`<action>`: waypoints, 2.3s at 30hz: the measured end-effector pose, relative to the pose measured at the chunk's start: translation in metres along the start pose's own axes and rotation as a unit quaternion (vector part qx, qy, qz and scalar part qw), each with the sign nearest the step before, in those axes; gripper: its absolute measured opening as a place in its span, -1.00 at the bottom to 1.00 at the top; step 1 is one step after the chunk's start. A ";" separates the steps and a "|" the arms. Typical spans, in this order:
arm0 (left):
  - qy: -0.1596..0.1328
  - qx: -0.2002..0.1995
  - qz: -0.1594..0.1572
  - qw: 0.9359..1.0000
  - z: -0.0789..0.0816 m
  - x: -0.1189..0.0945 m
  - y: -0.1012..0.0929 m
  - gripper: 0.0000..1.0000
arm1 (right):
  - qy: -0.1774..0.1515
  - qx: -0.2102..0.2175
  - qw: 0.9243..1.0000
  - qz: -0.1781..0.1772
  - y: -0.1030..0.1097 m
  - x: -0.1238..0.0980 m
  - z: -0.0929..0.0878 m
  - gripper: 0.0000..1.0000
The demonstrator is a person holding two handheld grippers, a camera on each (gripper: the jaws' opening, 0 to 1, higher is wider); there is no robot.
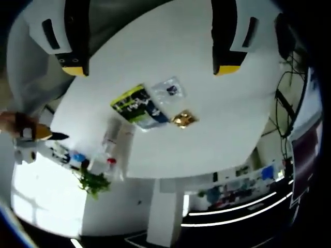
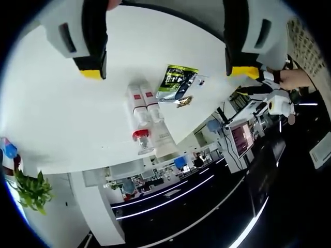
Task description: Arrange the skincare products in the storage area until every visible bottle or jar stands upright without overlapping.
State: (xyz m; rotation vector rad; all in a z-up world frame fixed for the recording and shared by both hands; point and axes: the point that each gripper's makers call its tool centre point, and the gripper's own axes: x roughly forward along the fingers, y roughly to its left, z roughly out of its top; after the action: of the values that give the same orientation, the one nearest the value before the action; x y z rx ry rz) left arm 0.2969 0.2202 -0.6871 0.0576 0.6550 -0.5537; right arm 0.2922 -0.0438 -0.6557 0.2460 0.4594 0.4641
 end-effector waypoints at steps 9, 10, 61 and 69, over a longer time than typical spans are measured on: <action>0.008 -0.001 -0.004 1.000 -0.003 0.002 -0.002 0.94 | 0.001 -0.002 1.000 -0.001 -0.001 0.000 -0.001 0.90; 0.008 0.000 -0.004 1.000 -0.003 0.002 -0.002 0.94 | 0.001 -0.001 1.000 -0.001 -0.001 0.000 -0.001 0.90; 0.080 0.091 -0.050 0.991 0.026 0.075 0.030 0.92 | -0.007 0.030 0.999 -0.021 -0.014 0.000 0.001 0.89; 0.111 0.127 -0.067 0.983 0.032 0.099 0.038 0.91 | -0.009 0.037 0.999 -0.027 -0.018 -0.001 0.001 0.88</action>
State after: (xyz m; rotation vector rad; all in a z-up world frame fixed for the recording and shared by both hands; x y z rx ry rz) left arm 0.3987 0.1993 -0.7249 0.3204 0.8061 -0.7656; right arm 0.2986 -0.0599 -0.6605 0.3075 0.4652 0.3918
